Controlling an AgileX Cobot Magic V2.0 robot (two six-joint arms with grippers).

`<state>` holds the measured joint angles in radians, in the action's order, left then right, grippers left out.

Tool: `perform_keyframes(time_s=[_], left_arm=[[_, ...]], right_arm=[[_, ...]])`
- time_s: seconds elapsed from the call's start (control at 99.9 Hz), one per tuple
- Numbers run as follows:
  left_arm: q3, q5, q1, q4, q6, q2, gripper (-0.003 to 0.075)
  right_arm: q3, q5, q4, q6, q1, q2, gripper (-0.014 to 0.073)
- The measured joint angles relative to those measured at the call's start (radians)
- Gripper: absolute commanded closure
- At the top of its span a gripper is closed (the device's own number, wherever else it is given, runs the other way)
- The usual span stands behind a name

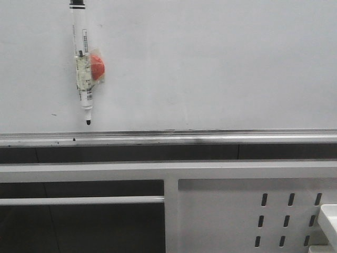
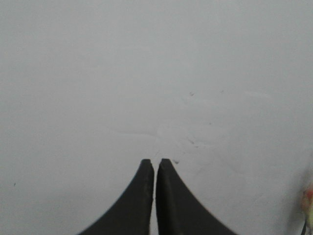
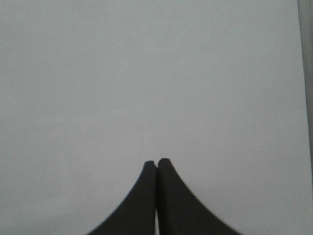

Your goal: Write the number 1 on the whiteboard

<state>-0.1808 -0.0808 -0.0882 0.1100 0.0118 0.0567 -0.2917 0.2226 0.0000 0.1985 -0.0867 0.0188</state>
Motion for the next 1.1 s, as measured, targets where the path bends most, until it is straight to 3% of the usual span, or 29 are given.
perform_keyframes(time_s=[0.14,0.34,0.661,0.731,0.851,0.901,0.981,1.101], left_arm=[[-0.168,-0.019,0.0,0.0,0.0,0.151,0.074],[-0.23,0.121,0.0,0.004,0.0,0.275,0.074],[-0.229,0.138,0.0,0.018,0.001,0.313,0.0731],[-0.229,0.143,0.0,0.002,0.001,0.322,0.0651],[-0.229,0.145,-0.016,-0.034,0.001,0.332,0.0356],[-0.229,0.145,-0.027,-0.034,0.001,0.332,0.0286],[-0.229,0.167,-0.033,-0.034,0.001,0.335,0.0273],[-0.229,0.199,-0.04,-0.034,0.009,0.343,0.0327]], right_arm=[[-0.15,0.223,0.01,0.006,0.0,0.105,0.0663],[-0.176,0.234,0.021,0.007,0.0,0.172,0.0663],[-0.176,0.279,0.022,0.007,0.0,0.179,0.0663],[-0.163,0.273,0.022,0.007,0.013,0.179,0.0663],[-0.12,0.255,0.022,0.007,0.061,0.179,0.0663],[-0.101,0.255,0.022,0.007,0.08,0.179,0.0663],[-0.074,0.255,0.027,0.007,0.101,0.179,0.0663],[-0.034,0.23,0.047,0.007,0.107,0.179,0.0663]])
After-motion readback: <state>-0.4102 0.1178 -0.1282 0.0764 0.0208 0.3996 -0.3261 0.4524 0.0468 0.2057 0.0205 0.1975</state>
